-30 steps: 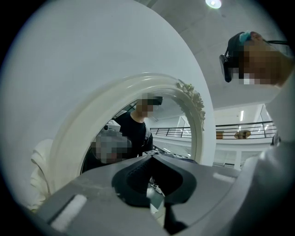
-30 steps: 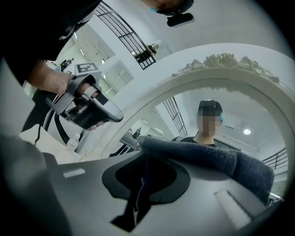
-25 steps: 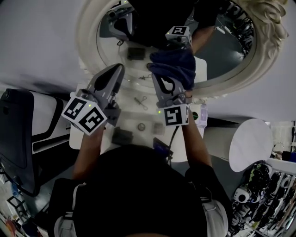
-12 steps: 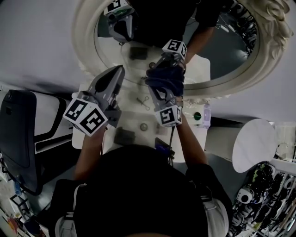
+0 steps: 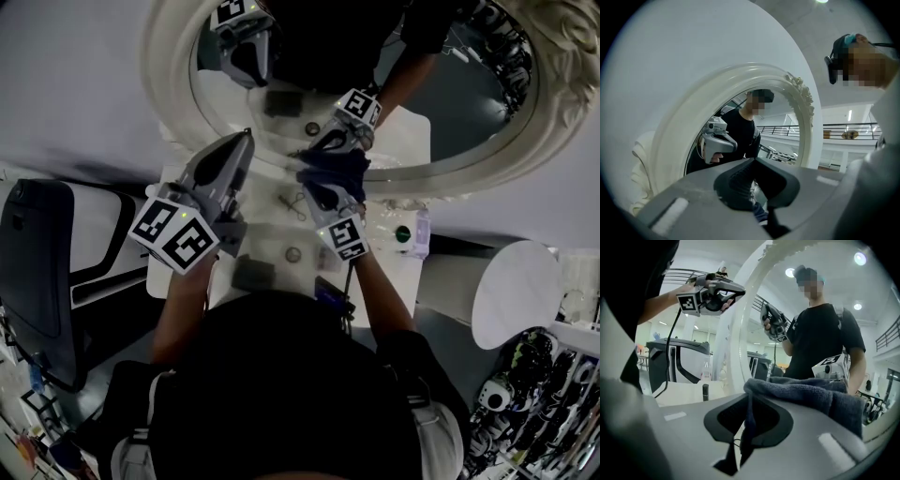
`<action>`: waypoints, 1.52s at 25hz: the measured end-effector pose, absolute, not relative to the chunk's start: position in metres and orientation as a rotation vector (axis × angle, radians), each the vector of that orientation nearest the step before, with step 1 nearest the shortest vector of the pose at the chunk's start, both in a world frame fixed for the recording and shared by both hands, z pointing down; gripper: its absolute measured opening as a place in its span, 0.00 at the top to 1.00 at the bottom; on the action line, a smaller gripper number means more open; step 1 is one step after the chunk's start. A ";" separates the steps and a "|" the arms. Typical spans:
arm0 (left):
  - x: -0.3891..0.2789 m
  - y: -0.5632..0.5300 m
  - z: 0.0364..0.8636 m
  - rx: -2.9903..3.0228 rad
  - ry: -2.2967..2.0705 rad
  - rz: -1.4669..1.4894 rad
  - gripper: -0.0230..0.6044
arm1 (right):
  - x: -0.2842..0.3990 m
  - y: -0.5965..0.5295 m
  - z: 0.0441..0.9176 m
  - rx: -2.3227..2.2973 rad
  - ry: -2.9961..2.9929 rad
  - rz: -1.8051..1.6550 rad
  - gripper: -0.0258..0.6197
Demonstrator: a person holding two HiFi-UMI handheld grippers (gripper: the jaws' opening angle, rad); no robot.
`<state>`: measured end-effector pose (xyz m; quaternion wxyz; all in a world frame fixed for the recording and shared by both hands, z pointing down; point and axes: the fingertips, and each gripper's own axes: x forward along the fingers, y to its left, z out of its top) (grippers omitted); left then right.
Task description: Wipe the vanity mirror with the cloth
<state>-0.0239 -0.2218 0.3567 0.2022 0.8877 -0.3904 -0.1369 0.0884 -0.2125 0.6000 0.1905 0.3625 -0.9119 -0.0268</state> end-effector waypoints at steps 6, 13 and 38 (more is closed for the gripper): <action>-0.023 -0.220 0.365 2.492 -1.065 -0.375 0.96 | 0.078 -0.193 0.595 0.990 -2.605 -0.018 0.91; -0.023 -0.212 0.364 2.484 -1.059 -0.400 0.96 | 0.088 -0.182 0.544 1.137 -2.717 0.042 0.91; 0.008 -0.167 0.364 2.555 -1.030 -0.458 0.96 | 0.145 -0.150 0.382 1.760 -2.790 0.293 0.91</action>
